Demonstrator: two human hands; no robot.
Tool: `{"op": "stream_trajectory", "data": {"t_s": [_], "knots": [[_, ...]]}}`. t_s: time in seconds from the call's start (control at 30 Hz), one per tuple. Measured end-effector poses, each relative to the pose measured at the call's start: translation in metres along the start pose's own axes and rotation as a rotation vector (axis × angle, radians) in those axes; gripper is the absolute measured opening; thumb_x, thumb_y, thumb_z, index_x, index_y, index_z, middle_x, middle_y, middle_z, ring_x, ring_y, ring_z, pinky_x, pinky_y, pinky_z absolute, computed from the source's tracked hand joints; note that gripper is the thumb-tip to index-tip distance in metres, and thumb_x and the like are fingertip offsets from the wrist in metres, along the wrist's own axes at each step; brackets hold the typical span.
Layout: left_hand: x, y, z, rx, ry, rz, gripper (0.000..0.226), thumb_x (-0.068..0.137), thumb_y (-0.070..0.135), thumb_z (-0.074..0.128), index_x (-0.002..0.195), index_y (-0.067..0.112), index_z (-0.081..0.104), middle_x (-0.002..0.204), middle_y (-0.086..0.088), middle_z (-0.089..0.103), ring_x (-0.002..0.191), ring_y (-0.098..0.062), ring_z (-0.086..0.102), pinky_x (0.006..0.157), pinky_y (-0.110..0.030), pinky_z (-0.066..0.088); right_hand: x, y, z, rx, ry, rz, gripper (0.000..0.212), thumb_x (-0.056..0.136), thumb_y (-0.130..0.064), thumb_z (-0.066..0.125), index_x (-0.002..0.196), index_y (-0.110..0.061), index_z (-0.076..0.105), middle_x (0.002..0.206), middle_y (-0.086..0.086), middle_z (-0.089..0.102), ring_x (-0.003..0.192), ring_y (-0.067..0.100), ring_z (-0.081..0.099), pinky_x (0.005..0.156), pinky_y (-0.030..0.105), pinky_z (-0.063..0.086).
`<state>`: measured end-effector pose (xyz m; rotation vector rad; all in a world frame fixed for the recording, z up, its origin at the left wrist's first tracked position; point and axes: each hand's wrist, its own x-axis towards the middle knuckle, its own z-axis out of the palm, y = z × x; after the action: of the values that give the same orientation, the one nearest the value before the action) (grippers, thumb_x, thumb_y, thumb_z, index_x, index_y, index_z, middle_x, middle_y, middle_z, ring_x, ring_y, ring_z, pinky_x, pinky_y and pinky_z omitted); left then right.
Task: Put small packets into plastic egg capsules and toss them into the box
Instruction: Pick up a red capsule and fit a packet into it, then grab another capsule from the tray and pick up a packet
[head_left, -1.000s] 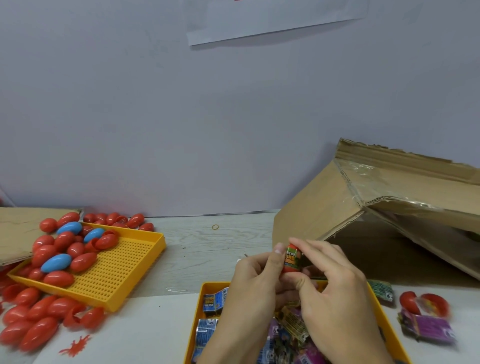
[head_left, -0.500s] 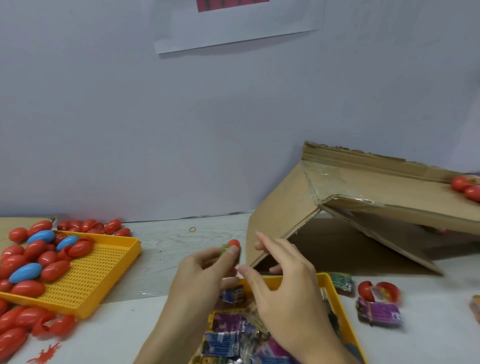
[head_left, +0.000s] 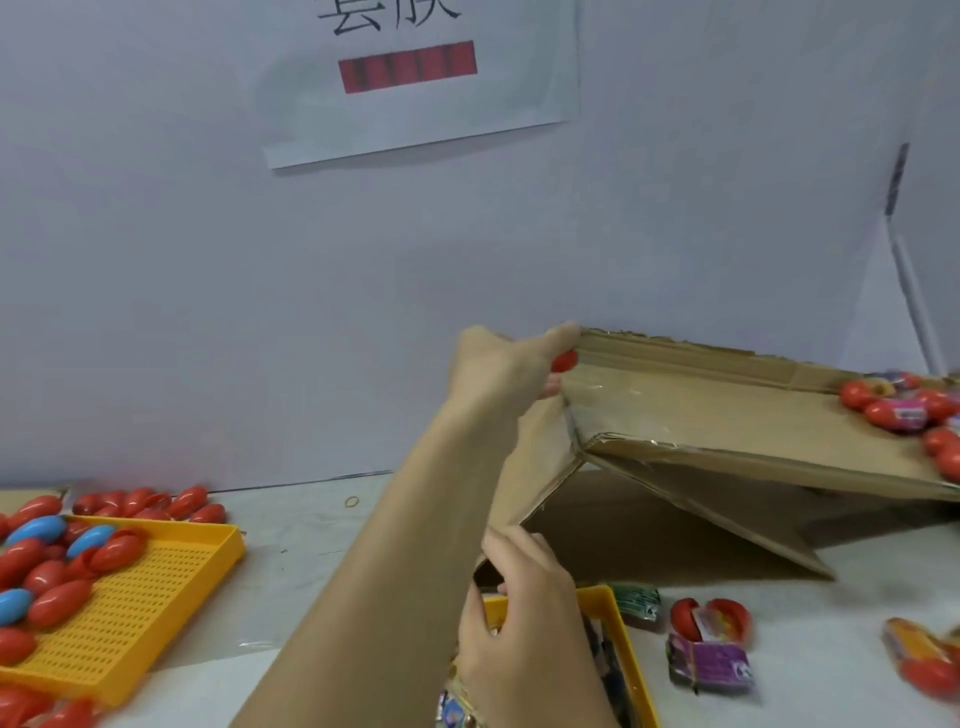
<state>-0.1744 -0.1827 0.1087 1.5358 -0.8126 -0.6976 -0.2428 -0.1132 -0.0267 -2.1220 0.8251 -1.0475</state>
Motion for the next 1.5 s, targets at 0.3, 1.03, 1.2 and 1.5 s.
{"op": "stream_trajectory", "data": {"t_s": [0.3, 1.03, 1.2, 1.5], "knots": [[-0.013, -0.037, -0.020, 0.118, 0.118, 0.093, 0.007, 0.085, 0.023, 0.063, 0.081, 0.021, 0.068, 0.074, 0.005, 0.071, 0.065, -0.010, 0.070, 0.072, -0.032, 0.060, 0.001, 0.002, 0.001, -0.070, -0.004, 0.019, 0.021, 0.090, -0.024, 0.056, 0.106, -0.035, 0.063, 0.087, -0.030, 0.046, 0.098, -0.011, 0.043, 0.079, 0.004, 0.037], [-0.011, -0.168, -0.317, 1.029, 0.750, -0.406, 0.043, 0.091, 0.008, 0.055, 0.133, 0.010, 0.052, 0.135, -0.016, 0.042, 0.129, -0.044, 0.030, 0.102, -0.047, 0.037, 0.006, 0.001, 0.009, -0.243, 0.022, -0.060, 0.039, 0.066, 0.000, 0.078, 0.080, -0.036, 0.074, 0.078, -0.030, 0.064, 0.092, -0.009, 0.055, 0.070, -0.006, 0.037], [-0.013, -0.171, -0.318, 0.986, 0.865, -0.384, 0.021, 0.089, 0.002, 0.058, 0.109, -0.002, 0.062, 0.125, -0.029, 0.046, 0.120, -0.048, 0.038, 0.095, -0.051, 0.041, 0.004, -0.002, 0.009, -0.237, 0.034, -0.084, 0.038, 0.062, 0.003, 0.081, 0.075, -0.032, 0.075, 0.074, -0.027, 0.066, 0.087, -0.004, 0.059, 0.066, -0.003, 0.042], [-0.011, -0.157, -0.304, 0.983, 0.922, -0.260, 0.021, 0.091, 0.013, 0.060, 0.105, -0.003, 0.061, 0.100, -0.026, 0.061, 0.103, -0.047, 0.052, 0.078, -0.049, 0.045, 0.001, -0.005, 0.002, -0.020, 0.165, 0.025, 0.037, 0.074, 0.000, 0.072, 0.070, -0.036, 0.073, 0.064, -0.021, 0.068, 0.067, -0.004, 0.063, 0.058, 0.004, 0.045]]}}
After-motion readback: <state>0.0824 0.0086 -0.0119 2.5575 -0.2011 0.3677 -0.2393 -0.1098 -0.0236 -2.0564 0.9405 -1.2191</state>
